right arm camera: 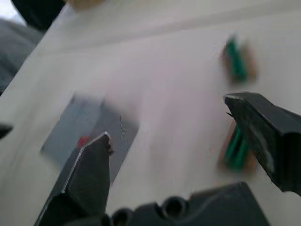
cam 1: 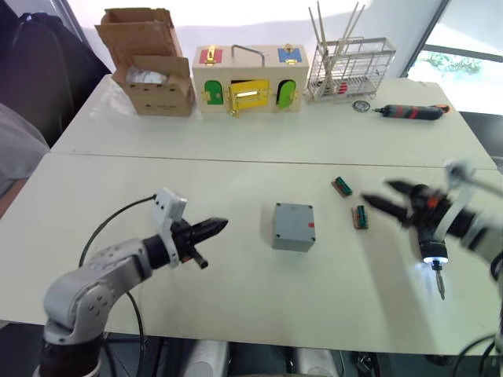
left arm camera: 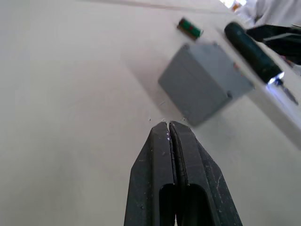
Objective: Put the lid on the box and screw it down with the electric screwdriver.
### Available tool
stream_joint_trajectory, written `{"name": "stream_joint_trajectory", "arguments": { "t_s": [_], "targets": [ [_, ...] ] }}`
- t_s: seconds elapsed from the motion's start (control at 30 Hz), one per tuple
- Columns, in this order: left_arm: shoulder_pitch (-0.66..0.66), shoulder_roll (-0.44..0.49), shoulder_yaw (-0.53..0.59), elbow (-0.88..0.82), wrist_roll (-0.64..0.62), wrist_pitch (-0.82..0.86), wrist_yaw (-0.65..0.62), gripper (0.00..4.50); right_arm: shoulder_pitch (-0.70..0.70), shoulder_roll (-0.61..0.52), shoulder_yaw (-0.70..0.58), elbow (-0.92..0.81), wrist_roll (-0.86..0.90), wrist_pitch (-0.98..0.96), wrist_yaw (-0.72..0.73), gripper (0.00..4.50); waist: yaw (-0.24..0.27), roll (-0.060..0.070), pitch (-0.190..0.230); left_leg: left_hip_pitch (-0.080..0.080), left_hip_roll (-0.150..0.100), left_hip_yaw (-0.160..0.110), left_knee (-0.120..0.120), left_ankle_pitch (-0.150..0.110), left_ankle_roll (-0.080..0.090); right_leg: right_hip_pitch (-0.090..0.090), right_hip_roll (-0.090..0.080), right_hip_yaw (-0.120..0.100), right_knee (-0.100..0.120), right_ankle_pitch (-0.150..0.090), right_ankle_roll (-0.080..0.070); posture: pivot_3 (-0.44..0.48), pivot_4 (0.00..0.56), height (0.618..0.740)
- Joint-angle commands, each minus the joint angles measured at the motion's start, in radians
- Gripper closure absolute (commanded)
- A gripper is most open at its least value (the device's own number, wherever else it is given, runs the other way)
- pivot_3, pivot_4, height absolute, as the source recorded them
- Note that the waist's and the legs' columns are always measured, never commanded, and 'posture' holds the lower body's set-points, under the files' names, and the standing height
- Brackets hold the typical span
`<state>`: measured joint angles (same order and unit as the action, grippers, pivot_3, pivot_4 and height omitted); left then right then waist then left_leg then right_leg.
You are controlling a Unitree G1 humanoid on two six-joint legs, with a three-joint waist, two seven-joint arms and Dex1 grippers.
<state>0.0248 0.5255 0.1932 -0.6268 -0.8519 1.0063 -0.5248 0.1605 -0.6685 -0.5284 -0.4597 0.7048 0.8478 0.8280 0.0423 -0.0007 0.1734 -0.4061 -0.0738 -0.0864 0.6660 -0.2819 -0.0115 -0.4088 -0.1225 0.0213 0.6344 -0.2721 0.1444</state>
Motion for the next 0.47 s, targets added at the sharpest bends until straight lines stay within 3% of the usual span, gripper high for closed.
{"name": "stream_joint_trajectory", "arguments": {
  "t_s": [0.03, 0.23, 0.47],
  "targets": [
    [0.049, 0.031, 0.008, -0.051, -0.034, -0.010, -0.028, 4.50, 0.118, 0.027, -0.084, -0.138, 0.090, -0.015, 0.016, 0.03, -0.007, 0.001, -0.001, 0.001, 0.000, 0.001, 0.000, -0.002, 0.003, 0.000, 0.000, 0.002, 0.000, 0.001, -0.001, 0.000, 0.150, 0.731],
    [0.131, 0.053, -0.064, -0.063, -0.007, -0.055, -0.067, 4.50, 0.292, 0.068, -0.042, -0.140, 0.048, -0.131, 0.053, 0.03, -0.014, 0.002, -0.003, 0.014, 0.003, 0.003, -0.005, -0.004, 0.005, 0.012, 0.002, 0.002, -0.004, -0.001, -0.004, 0.000, 0.150, 0.731],
    [0.166, 0.047, -0.098, -0.069, -0.026, -0.066, -0.053, 4.50, 0.271, 0.053, 0.006, -0.054, 0.003, -0.212, 0.041, 0.03, -0.010, 0.002, -0.003, 0.014, 0.003, 0.003, -0.005, -0.004, 0.005, 0.012, 0.001, 0.002, -0.005, -0.001, -0.005, 0.000, 0.150, 0.731]
  ]
}}
